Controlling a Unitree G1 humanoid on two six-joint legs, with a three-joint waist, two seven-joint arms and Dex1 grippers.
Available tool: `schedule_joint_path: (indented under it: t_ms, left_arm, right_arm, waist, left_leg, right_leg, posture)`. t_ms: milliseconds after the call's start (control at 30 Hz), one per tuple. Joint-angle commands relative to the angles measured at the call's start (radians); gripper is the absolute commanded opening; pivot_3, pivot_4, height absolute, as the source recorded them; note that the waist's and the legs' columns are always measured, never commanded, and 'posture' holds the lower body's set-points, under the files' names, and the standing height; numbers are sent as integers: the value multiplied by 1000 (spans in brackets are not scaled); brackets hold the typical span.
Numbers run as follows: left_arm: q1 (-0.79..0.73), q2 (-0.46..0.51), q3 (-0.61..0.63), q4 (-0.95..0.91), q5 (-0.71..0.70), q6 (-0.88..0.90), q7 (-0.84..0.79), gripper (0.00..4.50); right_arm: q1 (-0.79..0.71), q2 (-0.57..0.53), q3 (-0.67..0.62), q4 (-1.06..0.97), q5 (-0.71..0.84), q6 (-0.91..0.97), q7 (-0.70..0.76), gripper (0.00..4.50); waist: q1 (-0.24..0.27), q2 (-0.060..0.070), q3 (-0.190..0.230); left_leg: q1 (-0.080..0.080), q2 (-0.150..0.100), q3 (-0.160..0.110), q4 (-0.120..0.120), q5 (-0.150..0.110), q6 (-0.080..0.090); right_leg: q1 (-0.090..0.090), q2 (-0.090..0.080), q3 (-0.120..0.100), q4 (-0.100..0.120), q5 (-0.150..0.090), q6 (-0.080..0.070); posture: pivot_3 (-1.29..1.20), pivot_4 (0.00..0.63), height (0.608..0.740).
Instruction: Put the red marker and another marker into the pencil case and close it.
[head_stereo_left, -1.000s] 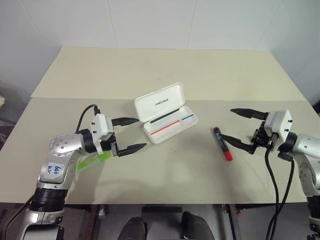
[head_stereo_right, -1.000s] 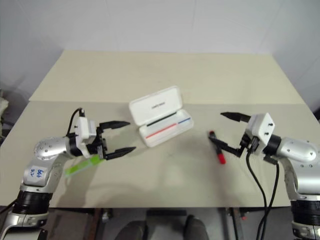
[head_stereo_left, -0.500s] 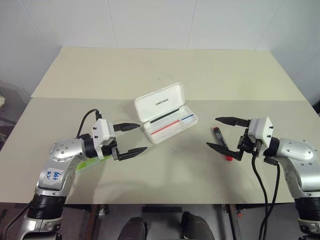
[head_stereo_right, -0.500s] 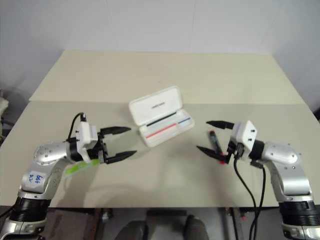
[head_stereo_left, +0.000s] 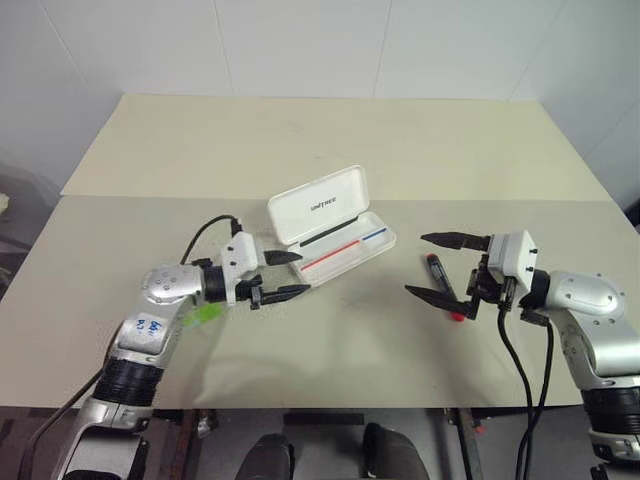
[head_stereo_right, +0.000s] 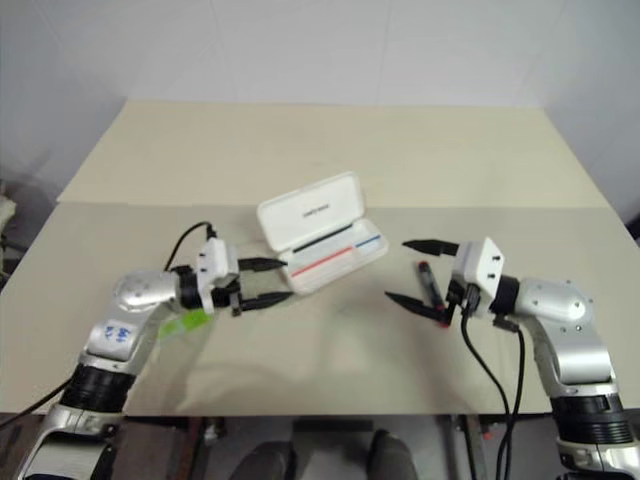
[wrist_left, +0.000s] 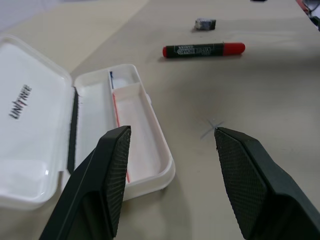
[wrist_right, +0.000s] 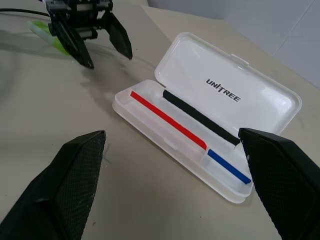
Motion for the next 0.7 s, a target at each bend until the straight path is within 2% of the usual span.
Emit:
schedule_joint_path:
  t_ms: [33,300,700]
  left_arm:
    - [-31,-14,-27,20,35,12,22,2818]
    - [-77,-63,-108,50,110,97,69,2818]
    - [-142,-87,-135,126,157,123,65,2818]
  right_arm:
    - [-19,-6,-1,-58,8,5,-8,4500]
    - [0,-3,1,-133,24,44,-35,4500]
    - [23,9,-1,-207,30,83,-75,4500]
  waist:
    - [0,0,0]
    - [2,0,0]
    - [2,0,0]
  left_leg:
    - [0,0,0,0,0,0]
    - [0,0,0,0,0,0]
    - [0,0,0,1,0,0]
  right_leg:
    - [0,0,0,0,0,0]
    - [0,0,0,0,0,0]
    - [0,0,0,0,0,0]
  posture:
    - [0,150,740]
    - [0,150,740]
    - [0,150,740]
